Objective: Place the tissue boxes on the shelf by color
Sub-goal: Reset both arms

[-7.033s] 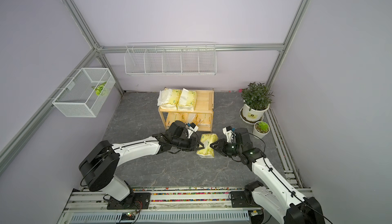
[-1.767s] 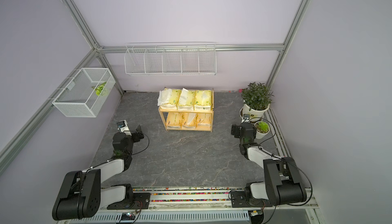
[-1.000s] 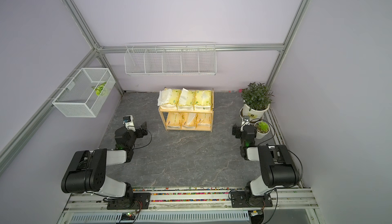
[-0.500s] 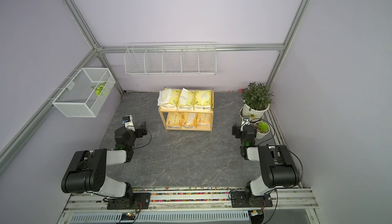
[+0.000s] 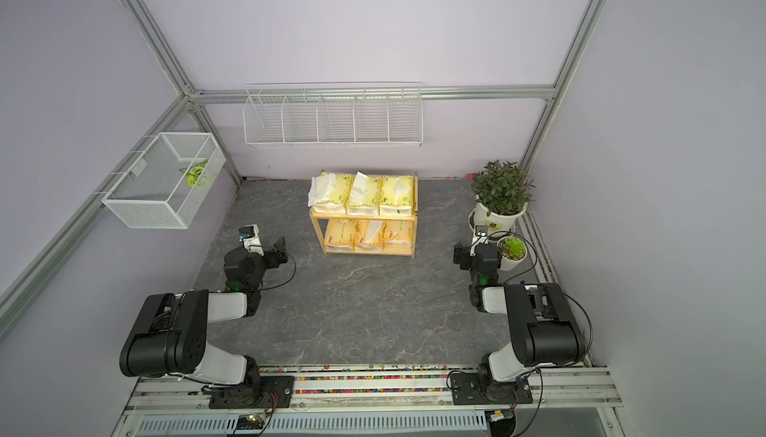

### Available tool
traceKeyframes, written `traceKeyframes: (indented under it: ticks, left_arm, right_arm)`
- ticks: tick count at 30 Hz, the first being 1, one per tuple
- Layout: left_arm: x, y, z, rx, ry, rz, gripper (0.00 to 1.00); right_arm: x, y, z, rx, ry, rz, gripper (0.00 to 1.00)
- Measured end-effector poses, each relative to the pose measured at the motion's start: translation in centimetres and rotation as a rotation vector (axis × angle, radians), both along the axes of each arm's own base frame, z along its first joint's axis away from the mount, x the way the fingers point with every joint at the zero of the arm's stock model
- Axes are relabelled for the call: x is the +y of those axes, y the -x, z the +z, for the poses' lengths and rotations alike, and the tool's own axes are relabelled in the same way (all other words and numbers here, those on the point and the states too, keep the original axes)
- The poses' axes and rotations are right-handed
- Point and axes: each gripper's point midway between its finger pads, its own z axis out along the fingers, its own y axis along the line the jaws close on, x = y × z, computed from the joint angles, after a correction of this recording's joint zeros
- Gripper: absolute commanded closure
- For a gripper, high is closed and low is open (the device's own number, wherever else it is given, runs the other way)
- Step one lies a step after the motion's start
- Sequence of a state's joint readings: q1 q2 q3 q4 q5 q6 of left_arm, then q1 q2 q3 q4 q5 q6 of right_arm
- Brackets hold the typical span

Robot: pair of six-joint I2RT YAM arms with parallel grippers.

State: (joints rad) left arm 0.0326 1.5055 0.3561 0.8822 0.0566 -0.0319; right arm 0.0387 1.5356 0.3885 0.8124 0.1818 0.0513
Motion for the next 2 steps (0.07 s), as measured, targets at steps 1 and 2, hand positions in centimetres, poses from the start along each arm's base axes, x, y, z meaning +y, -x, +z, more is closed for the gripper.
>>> traceKeyframes:
  ticks: [1, 2]
  left_arm:
    - [0.00, 0.00, -0.02, 0.001, 0.000, 0.000, 0.00]
    - [-0.01, 0.01, -0.03, 0.001, 0.000, 0.000, 0.00]
  right_arm:
    - [0.00, 0.00, -0.01, 0.000, 0.000, 0.000, 0.01]
    - [0.00, 0.00, -0.01, 0.000, 0.000, 0.000, 0.01]
